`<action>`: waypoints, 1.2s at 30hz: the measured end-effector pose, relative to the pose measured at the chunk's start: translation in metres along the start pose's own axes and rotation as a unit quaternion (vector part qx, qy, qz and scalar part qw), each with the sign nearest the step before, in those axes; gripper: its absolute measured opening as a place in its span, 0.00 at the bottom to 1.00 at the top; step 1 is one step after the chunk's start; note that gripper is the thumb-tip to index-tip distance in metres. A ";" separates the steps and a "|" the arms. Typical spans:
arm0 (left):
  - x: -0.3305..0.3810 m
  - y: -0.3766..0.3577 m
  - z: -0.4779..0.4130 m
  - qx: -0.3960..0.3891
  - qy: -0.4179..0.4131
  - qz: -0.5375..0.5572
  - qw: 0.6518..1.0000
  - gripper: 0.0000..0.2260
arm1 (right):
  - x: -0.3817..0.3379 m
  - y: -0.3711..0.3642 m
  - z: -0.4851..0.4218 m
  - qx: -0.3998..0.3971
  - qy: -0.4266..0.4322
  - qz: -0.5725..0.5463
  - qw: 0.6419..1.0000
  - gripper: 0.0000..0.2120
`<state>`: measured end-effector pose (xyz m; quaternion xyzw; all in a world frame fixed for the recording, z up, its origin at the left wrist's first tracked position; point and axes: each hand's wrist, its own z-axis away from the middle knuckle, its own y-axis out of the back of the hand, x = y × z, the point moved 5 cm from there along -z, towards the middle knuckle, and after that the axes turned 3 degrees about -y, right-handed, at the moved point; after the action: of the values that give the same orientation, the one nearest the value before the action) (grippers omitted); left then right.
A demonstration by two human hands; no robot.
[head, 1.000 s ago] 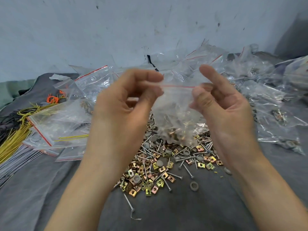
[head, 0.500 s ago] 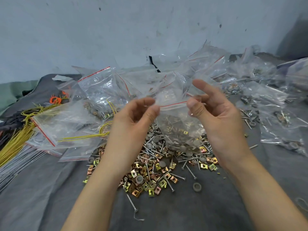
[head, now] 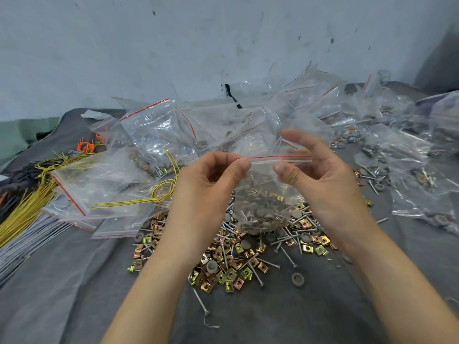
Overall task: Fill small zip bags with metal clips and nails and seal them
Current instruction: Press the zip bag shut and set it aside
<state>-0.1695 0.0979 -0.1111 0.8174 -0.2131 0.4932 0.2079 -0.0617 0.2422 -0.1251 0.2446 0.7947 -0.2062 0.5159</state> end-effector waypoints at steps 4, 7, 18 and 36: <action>-0.010 0.002 0.000 -0.002 0.030 -0.020 0.999 0.04 | 0.004 -0.002 0.000 -0.001 -0.009 0.017 1.000 0.21; -0.015 0.003 0.000 -0.015 0.045 -0.020 0.999 0.05 | 0.005 0.000 0.000 0.002 -0.012 0.027 1.000 0.21; -0.019 0.005 0.001 -0.031 0.087 0.035 0.995 0.04 | 0.004 -0.001 -0.002 -0.002 -0.004 0.027 1.000 0.21; -0.013 0.001 0.001 -0.041 0.047 0.003 0.998 0.07 | -0.001 -0.001 0.002 -0.025 0.002 0.034 0.999 0.18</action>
<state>-0.1744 0.0987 -0.1230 0.7833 -0.2255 0.5229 0.2494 -0.0604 0.2398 -0.1248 0.2584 0.7921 -0.1680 0.5268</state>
